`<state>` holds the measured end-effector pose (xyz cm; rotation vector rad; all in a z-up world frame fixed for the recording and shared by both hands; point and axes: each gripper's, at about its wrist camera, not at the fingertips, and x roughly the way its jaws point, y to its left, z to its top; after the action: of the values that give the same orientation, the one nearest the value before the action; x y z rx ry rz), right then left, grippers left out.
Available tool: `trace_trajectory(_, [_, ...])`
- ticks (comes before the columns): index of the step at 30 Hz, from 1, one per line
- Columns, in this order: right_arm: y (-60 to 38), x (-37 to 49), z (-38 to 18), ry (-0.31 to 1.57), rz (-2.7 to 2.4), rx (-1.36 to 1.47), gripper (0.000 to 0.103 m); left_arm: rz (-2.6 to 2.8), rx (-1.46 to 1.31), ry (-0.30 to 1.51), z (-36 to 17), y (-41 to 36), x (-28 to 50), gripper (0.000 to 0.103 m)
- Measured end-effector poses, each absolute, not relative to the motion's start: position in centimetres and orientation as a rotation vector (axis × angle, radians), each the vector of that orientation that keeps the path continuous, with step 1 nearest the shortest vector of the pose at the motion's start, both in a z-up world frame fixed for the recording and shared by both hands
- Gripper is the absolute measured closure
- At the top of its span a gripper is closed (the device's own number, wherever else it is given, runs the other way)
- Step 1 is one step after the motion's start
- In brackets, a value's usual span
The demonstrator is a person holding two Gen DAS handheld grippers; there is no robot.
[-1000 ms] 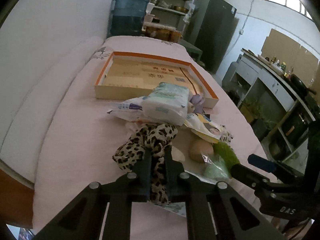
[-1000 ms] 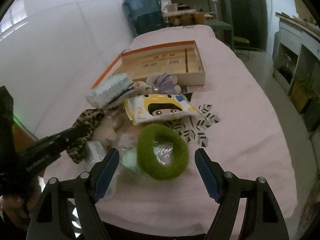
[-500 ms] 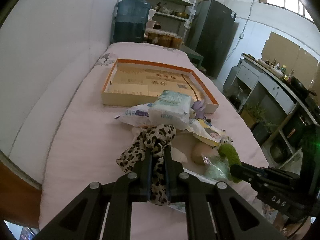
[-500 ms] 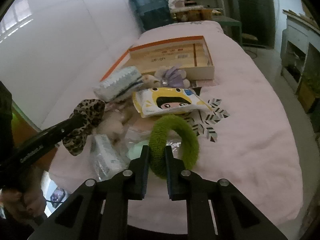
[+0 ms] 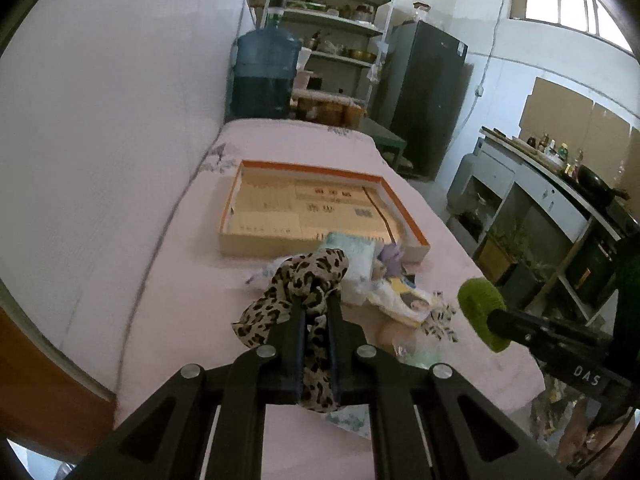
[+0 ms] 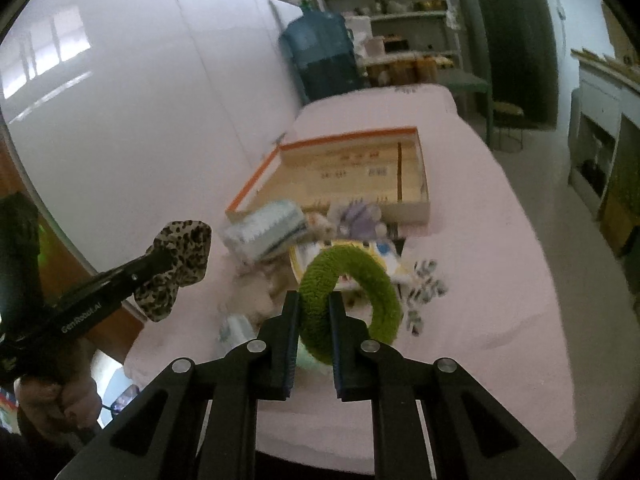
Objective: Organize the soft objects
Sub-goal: 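Carry both items into the tray box and open both tools to release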
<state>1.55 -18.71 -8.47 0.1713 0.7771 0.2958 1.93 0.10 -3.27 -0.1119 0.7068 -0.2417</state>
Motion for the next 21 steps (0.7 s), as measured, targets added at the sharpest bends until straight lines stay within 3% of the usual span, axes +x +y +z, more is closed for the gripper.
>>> trace_trajectory(21, [-18.5,12.1,0.4,0.651,0.354,0.065,0.089,-0.18,-0.091,0.615,4.6,0.0,11.8,0.094])
